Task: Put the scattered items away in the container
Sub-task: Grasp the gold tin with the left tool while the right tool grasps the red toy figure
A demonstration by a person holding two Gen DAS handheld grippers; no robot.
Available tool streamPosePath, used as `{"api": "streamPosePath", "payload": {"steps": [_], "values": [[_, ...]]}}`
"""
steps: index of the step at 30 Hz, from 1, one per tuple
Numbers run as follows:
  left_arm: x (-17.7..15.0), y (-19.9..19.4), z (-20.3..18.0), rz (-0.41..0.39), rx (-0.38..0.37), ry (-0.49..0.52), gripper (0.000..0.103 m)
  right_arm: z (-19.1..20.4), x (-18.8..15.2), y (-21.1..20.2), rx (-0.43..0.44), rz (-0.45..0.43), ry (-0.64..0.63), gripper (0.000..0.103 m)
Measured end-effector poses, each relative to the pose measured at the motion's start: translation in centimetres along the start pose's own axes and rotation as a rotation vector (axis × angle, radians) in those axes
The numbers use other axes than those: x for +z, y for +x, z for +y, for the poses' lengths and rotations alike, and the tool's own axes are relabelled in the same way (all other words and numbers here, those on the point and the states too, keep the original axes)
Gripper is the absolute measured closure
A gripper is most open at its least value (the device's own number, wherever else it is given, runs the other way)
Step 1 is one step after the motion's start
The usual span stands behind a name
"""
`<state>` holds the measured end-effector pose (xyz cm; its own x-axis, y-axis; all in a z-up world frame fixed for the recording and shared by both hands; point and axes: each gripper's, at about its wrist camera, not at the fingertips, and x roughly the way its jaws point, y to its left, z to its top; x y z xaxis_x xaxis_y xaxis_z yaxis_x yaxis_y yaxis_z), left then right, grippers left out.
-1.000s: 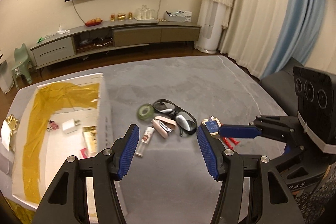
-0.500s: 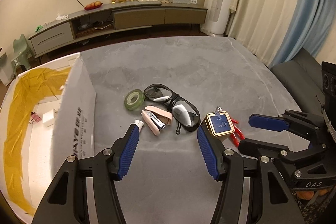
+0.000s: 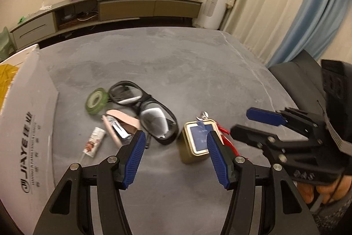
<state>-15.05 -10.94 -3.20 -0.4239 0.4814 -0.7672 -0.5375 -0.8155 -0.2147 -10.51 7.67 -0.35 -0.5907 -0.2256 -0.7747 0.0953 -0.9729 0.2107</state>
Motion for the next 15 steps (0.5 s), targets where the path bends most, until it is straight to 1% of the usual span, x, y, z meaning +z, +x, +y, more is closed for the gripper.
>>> {"api": "streamPosePath", "payload": {"steps": [3, 6, 9, 15], "values": [[-0.3, 1.2, -1.0, 0.019, -0.012, 0.018, 0.043, -1.1, -0.5, 1.0, 0.023, 0.051, 0.03, 0.047], [-0.3, 2.2, -2.1, 0.025, -0.014, 0.041, 0.043, -1.2, -1.3, 1.6, 0.038, 0.089, 0.014, 0.047], [-0.2, 2.9, -2.6, 0.025, -0.008, 0.052, 0.041, -1.3, -2.1, 2.5, 0.03, 0.129, -0.007, 0.048], [0.2, 4.5, -3.0, 0.025, -0.004, 0.056, 0.04, -1.0, -3.3, 3.5, 0.027, 0.153, -0.059, 0.048]]}}
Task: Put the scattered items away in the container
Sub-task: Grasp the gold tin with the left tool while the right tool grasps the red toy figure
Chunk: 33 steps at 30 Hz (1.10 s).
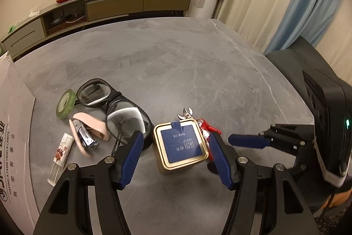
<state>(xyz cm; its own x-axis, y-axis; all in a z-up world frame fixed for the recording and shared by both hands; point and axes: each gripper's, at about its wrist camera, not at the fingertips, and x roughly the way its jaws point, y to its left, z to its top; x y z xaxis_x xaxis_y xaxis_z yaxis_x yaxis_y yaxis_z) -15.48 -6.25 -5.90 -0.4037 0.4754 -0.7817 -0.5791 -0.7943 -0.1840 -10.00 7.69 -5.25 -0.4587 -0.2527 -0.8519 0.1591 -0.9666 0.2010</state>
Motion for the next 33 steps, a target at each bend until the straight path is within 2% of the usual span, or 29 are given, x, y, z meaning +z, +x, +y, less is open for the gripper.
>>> {"api": "streamPosePath", "payload": {"steps": [6, 9, 14, 20, 33], "values": [[-0.3, 2.6, -0.2, 0.037, 0.042, 0.009, 0.04, 0.6, -0.6, 0.2, -0.047, -0.046, -0.052, 0.049], [-0.5, 3.1, -0.6, 0.036, 0.063, 0.042, 0.045, 0.7, -0.7, 0.2, -0.099, -0.057, -0.069, 0.073], [-0.7, 2.5, -0.7, 0.014, 0.075, 0.052, 0.053, 0.2, -0.6, -0.1, -0.072, -0.051, -0.013, 0.074], [-0.7, 0.5, -0.4, -0.025, 0.046, 0.041, 0.053, 0.2, -0.4, -1.3, -0.034, -0.071, 0.028, 0.074], [-0.7, -3.9, 0.8, -0.1, 0.025, 0.017, 0.053, 2.8, 0.3, -2.7, 0.007, -0.107, 0.011, 0.074]]}}
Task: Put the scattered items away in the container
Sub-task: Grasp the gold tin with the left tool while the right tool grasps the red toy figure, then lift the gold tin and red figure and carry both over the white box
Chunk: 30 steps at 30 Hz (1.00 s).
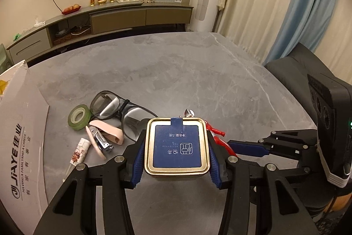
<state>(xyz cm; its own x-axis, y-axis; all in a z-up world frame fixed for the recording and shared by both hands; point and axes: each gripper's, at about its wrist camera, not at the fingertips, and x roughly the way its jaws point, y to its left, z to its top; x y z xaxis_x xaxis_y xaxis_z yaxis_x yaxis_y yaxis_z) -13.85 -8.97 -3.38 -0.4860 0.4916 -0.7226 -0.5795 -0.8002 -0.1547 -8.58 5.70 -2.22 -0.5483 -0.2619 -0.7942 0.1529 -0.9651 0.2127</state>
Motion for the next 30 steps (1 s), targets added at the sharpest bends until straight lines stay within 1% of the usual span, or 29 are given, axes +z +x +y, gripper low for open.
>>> {"api": "streamPosePath", "payload": {"steps": [13, 22, 30], "values": [[0.0, -5.5, 1.9, -0.08, 0.039, -0.019, 0.053, 2.6, 0.8, -1.1, 0.028, -0.041, -0.036, 0.074], [-0.1, -9.1, 3.7, -0.139, 0.065, -0.042, 0.053, 5.4, 1.9, -2.6, 0.056, -0.092, -0.082, 0.074], [-0.4, -11.7, 5.7, -0.179, 0.094, -0.072, 0.053, 7.8, 2.9, -2.9, 0.077, -0.119, -0.12, 0.074]]}}
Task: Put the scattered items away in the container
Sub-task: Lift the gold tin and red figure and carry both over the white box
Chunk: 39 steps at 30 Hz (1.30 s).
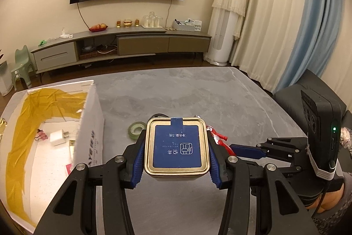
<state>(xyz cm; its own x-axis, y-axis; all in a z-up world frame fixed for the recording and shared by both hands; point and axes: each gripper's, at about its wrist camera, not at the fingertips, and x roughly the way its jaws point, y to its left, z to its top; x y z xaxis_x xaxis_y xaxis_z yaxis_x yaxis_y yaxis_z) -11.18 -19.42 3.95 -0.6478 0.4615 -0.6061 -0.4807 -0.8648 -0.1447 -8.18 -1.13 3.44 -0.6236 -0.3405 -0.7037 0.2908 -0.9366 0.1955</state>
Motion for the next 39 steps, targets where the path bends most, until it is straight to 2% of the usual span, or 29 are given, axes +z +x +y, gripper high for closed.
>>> {"api": "streamPosePath", "payload": {"steps": [20, 39], "values": [[0.0, -5.1, 4.9, -0.084, 0.06, -0.063, 0.053, 7.3, 2.7, -0.2, 0.065, -0.075, -0.104, 0.074], [-0.7, -9.0, 10.8, -0.148, 0.11, -0.151, 0.053, 13.0, 3.8, -0.4, 0.13, -0.118, -0.145, 0.074]]}}
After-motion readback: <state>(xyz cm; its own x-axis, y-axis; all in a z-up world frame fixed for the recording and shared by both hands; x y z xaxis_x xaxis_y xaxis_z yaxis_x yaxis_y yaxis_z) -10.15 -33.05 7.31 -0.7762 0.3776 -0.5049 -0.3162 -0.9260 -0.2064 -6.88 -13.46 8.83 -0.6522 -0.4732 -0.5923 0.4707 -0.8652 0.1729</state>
